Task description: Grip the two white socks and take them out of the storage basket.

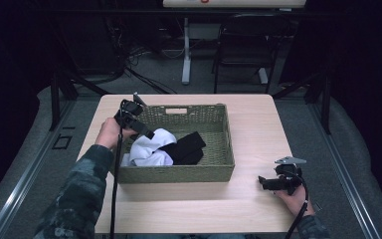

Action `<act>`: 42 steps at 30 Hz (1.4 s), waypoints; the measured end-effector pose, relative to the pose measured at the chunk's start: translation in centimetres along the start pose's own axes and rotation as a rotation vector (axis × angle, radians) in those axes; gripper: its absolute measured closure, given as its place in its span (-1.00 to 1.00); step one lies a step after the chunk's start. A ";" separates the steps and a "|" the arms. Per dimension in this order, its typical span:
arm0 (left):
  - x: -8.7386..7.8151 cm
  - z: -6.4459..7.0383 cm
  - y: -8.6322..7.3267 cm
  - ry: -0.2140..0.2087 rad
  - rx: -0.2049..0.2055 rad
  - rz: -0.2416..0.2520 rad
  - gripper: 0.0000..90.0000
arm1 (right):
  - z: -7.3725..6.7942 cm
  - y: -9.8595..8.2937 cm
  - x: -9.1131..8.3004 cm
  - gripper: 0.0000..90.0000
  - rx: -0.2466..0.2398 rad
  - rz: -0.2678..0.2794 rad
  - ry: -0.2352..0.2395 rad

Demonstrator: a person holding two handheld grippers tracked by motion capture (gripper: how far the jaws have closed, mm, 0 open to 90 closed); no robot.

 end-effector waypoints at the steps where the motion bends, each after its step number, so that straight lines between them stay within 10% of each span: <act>1: 0.2 -0.1 0.1 -0.001 0.006 -0.004 -0.94 | 0.0 0.0 0.0 -1.00 0.000 0.000 0.000; 20: 5.2 0.1 0.8 0.041 0.003 -0.153 -0.57 | 0.0 0.0 0.0 -1.00 -0.004 -0.003 0.000; 35: 5.6 0.1 0.3 0.106 0.022 -0.223 0.77 | 0.0 0.0 0.0 -1.00 -0.004 -0.003 0.000; 42: 3.8 0.3 0.4 0.092 0.042 -0.196 0.91 | 0.0 0.0 0.0 -1.00 -0.004 -0.004 0.001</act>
Point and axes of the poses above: each handheld gripper's, and its own axes: x roughly forward along the jaws, y roughly out of its top, z roughly to its right, the point moved 2 cm from there along x, roughly forward along the jaws, and after that the axes turned 1 degree about z, right-handed, at the moved point
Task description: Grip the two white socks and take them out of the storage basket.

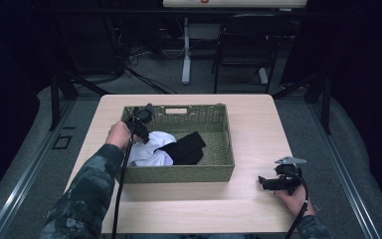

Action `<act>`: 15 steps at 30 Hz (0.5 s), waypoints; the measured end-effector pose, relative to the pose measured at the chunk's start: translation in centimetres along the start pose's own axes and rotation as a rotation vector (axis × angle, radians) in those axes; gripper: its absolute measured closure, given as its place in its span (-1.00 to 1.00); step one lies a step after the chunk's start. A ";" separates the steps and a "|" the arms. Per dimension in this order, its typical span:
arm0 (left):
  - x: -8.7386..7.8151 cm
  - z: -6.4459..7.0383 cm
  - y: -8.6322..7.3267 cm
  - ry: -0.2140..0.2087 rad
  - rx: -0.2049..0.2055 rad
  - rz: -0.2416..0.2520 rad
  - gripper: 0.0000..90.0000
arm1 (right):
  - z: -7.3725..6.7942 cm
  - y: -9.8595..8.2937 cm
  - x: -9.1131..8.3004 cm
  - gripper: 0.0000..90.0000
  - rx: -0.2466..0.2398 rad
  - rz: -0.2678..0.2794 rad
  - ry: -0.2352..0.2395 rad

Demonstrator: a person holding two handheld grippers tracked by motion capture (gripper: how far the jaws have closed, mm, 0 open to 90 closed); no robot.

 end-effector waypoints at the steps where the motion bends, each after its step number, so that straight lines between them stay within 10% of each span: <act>1: -0.4 0.0 0.0 -0.006 0.000 0.006 0.91 | 0.0 0.0 0.0 -1.00 0.000 -0.001 0.000; 15: -5.4 -0.2 0.3 -0.016 0.014 0.056 0.90 | 0.0 0.0 0.0 -1.00 0.001 0.001 -0.001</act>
Point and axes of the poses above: each handheld gripper's, and its own axes: x roughly forward along the jaws, y roughly out of its top, z roughly to its right, the point moved 2 cm from there along x, roughly forward along the jaws, and after that the axes turned 1 degree about z, right-handed, at the moved point
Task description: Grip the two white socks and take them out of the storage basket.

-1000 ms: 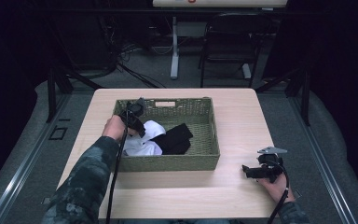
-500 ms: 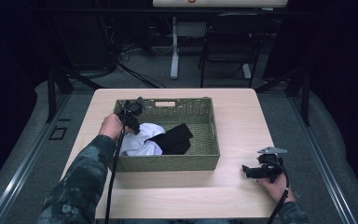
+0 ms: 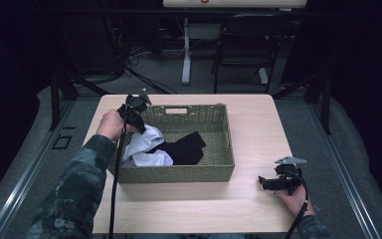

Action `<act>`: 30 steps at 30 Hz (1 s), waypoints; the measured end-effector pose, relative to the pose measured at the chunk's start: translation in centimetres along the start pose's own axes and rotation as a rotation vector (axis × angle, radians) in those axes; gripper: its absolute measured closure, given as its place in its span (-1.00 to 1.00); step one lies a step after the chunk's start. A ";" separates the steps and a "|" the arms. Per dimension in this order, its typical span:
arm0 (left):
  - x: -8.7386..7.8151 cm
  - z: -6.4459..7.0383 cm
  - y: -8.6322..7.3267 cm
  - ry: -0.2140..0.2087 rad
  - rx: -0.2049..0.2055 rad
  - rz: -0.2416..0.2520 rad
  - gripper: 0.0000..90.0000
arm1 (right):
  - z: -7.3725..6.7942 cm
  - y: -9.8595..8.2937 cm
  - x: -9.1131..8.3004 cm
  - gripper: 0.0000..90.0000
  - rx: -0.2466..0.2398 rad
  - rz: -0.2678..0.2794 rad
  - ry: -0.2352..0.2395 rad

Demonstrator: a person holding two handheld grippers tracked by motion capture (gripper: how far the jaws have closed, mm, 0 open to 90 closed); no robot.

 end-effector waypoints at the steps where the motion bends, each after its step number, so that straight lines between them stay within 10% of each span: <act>1: -0.3 0.0 0.1 0.002 0.006 -0.003 0.90 | 0.0 0.0 0.0 -1.00 -0.001 0.000 0.000; 30: -9.1 -0.1 1.6 0.025 0.032 0.078 0.90 | 0.0 0.0 0.0 -1.00 0.000 0.000 0.000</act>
Point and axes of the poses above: each handheld gripper's, and its own axes: x roughly forward along the jaws, y roughly out of its top, z roughly to its right, the point moved 2 cm from there along x, roughly forward along the jaws, and after that the axes turned 1 degree about z, right-handed, at the moved point
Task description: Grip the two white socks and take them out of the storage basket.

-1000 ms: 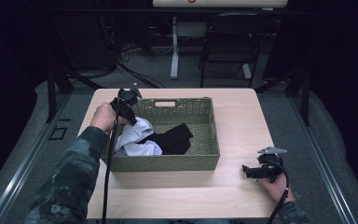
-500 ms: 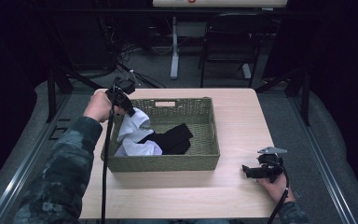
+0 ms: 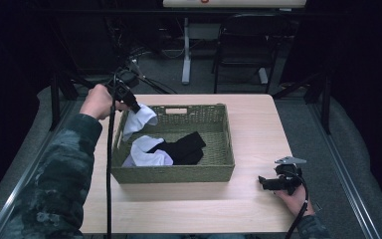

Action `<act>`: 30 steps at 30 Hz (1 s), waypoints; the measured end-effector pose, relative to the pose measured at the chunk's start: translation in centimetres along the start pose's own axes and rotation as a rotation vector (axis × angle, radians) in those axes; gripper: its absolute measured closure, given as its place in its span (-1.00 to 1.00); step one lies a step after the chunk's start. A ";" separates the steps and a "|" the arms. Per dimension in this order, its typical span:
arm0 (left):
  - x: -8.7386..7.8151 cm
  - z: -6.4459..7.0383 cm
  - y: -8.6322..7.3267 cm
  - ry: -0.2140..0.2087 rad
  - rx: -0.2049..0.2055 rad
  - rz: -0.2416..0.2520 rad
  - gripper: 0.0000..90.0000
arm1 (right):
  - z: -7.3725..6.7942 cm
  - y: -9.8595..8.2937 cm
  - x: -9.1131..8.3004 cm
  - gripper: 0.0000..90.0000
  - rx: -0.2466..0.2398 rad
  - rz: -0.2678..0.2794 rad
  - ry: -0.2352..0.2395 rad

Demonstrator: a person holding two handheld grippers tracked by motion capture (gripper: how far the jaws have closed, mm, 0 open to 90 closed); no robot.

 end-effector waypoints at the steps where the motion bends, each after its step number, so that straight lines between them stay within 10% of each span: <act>1: -0.3 0.0 0.1 0.003 -0.001 0.003 0.90 | 0.0 0.0 0.0 -1.00 0.000 0.000 0.000; 30: -7.8 -3.1 -2.1 0.093 -0.072 0.089 0.90 | 0.0 0.0 0.0 -1.00 0.000 0.000 -0.002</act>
Point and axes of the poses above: each handheld gripper's, and its own axes: x roughly forward along the jaws, y roughly out of its top, z roughly to its right, the point moved 2 cm from there along x, roughly forward along the jaws, and after that the axes turned 1 degree about z, right-handed, at the moved point
